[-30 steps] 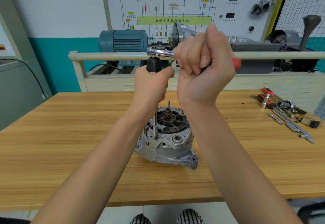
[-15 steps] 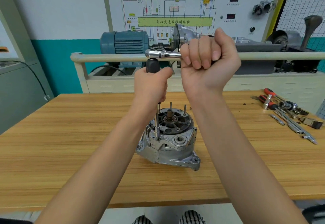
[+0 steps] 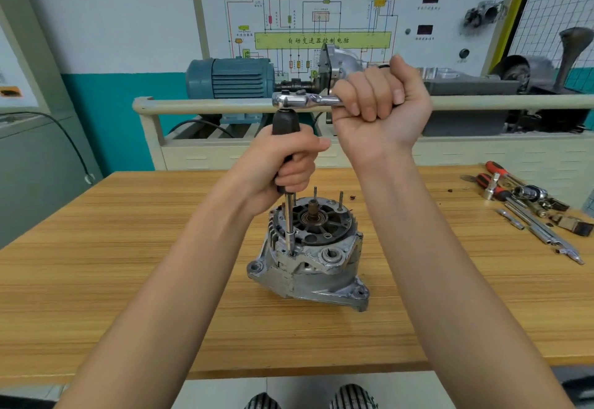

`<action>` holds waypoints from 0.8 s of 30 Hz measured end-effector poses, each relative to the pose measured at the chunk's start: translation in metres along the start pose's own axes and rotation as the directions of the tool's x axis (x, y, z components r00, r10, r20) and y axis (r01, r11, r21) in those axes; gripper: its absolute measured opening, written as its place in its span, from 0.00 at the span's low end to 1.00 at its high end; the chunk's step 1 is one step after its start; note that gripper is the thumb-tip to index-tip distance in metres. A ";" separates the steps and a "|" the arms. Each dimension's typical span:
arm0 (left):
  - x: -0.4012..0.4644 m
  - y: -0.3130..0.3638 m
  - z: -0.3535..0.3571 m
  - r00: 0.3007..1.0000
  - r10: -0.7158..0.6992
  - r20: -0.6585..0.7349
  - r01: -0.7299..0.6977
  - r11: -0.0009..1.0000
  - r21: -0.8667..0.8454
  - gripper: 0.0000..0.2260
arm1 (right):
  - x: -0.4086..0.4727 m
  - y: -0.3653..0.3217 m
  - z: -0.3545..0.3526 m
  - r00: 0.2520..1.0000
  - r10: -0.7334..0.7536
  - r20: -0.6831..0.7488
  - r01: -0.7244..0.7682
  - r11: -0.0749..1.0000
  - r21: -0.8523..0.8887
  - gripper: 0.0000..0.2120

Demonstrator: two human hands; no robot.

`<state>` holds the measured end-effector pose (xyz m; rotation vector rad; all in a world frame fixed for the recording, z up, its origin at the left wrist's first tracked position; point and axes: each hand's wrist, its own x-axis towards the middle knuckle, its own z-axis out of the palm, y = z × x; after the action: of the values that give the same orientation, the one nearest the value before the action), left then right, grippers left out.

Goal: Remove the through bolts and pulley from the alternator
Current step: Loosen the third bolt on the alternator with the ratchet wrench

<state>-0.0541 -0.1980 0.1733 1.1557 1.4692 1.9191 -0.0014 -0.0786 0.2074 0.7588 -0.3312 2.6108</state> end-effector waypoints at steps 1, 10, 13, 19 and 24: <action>0.002 0.000 0.001 0.999 -0.015 -0.040 0.016 1.000 0.005 0.20 | 0.000 0.001 -0.001 1.000 -0.018 -0.001 0.018 1.000 -0.011 0.28; 0.015 -0.013 0.026 0.765 0.199 -0.613 -0.049 0.966 0.253 0.17 | -0.029 0.026 0.009 0.856 -0.348 0.383 0.499 0.753 -0.429 0.21; 0.012 -0.013 0.027 0.787 0.223 -0.575 -0.063 0.957 0.284 0.18 | -0.037 0.035 0.012 0.789 -0.438 0.430 0.608 0.654 -0.450 0.19; 0.002 -0.005 0.002 0.983 0.066 -0.169 -0.049 0.993 0.105 0.19 | -0.016 0.008 0.007 0.965 -0.181 0.188 0.227 0.938 -0.262 0.27; 0.003 -0.003 -0.001 0.997 -0.034 0.063 0.034 0.999 0.011 0.18 | -0.003 -0.001 -0.005 1.000 -0.021 0.002 0.021 0.998 0.062 0.23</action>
<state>-0.0570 -0.1955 0.1713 1.1771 1.4570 1.8384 -0.0008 -0.0768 0.2021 0.7820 -0.2429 2.6115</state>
